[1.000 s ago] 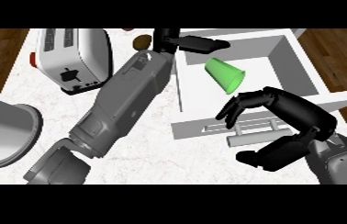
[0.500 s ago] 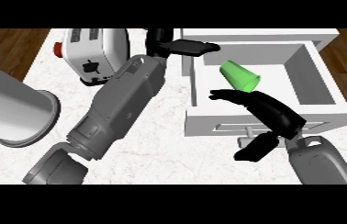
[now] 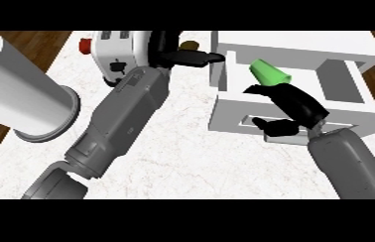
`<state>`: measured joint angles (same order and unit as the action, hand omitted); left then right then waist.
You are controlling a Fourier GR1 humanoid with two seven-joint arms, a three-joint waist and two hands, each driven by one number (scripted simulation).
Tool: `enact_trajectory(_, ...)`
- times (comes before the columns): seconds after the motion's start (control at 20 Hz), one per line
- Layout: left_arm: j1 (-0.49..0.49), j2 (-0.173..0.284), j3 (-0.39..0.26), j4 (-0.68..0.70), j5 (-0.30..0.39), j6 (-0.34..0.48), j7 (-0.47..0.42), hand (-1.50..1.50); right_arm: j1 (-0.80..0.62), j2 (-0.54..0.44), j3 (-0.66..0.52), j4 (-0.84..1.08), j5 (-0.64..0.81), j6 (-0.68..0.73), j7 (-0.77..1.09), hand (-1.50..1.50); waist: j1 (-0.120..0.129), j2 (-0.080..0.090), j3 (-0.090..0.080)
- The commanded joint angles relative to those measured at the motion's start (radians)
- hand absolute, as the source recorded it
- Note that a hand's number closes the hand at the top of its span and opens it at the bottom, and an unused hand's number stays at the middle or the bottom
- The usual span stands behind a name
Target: Pick up the cup, place it into the drawer and close the drawer
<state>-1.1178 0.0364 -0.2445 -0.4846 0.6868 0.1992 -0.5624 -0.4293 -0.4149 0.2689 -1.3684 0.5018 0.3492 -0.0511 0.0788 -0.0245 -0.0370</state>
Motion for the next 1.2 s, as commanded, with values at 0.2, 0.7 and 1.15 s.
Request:
enact_trajectory(0.2, 0.075, 0.042, -0.013, -0.061, 0.002, -0.086, 0.005, -1.50, -0.086, 0.059, -0.094, 0.312, -0.013, -0.085, -0.113, 1.50, 0.090, 0.060, 0.043)
enact_trajectory(0.7, 0.155, 0.118, -0.013, -0.126, 0.009, -0.162, 0.018, -1.50, -0.337, 0.009, -0.306, 0.600, -0.042, -0.178, -0.177, 1.50, 0.126, 0.070, 0.043)
enact_trajectory(1.15, 0.193, 0.137, -0.031, -0.165, 0.012, -0.219, 0.050, -1.50, -0.473, -0.068, -0.378, 0.713, -0.062, -0.151, -0.195, 1.50, 0.169, 0.085, 0.044)
